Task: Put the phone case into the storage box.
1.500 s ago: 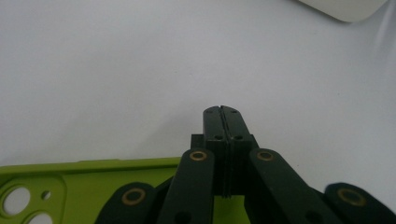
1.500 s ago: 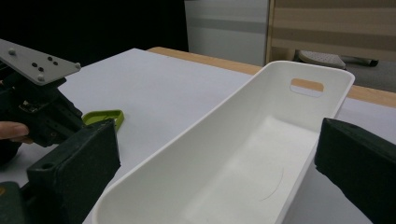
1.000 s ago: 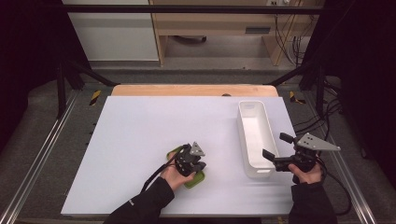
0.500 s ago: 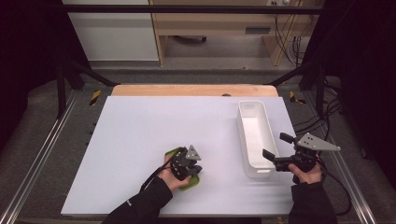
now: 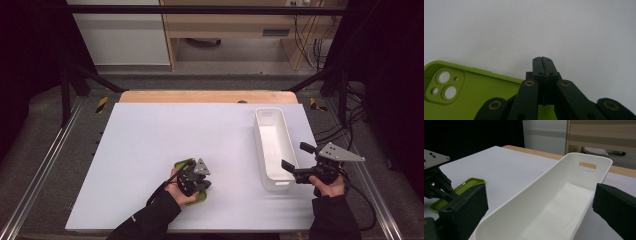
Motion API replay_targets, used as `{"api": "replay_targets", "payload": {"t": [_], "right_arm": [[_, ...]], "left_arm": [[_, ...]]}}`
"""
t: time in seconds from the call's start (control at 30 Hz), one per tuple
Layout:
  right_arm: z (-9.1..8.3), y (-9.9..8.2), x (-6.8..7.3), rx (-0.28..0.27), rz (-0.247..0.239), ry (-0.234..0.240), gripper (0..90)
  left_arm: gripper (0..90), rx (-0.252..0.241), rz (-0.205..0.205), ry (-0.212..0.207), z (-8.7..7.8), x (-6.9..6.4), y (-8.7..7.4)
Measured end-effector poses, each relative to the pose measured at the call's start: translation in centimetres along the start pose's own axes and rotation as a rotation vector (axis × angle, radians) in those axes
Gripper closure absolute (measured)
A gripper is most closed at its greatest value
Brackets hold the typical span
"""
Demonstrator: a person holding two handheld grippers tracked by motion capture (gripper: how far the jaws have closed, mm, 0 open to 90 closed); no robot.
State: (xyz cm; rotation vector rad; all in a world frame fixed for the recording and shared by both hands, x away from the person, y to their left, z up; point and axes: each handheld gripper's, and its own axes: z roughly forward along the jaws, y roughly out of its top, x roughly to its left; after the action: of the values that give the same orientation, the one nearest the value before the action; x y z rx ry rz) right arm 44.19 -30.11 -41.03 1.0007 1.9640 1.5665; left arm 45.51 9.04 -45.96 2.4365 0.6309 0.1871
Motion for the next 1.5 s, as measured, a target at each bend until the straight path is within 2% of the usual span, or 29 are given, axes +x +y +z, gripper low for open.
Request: {"api": "replay_targets", "payload": {"t": [0.93, 1.5], "right_arm": [[0.0, 0.0, 0.0, -0.002, -0.003, -0.003, 0.6], [0.0, 0.0, 0.0, 0.0, -0.004, -0.004, 0.6]], "left_arm": [[90.0, 0.044, 0.009, 0.046, -3.2, 0.5, -3.9], [89.9, 0.056, -0.029, 0.089, -5.2, 1.3, -6.5]]}}
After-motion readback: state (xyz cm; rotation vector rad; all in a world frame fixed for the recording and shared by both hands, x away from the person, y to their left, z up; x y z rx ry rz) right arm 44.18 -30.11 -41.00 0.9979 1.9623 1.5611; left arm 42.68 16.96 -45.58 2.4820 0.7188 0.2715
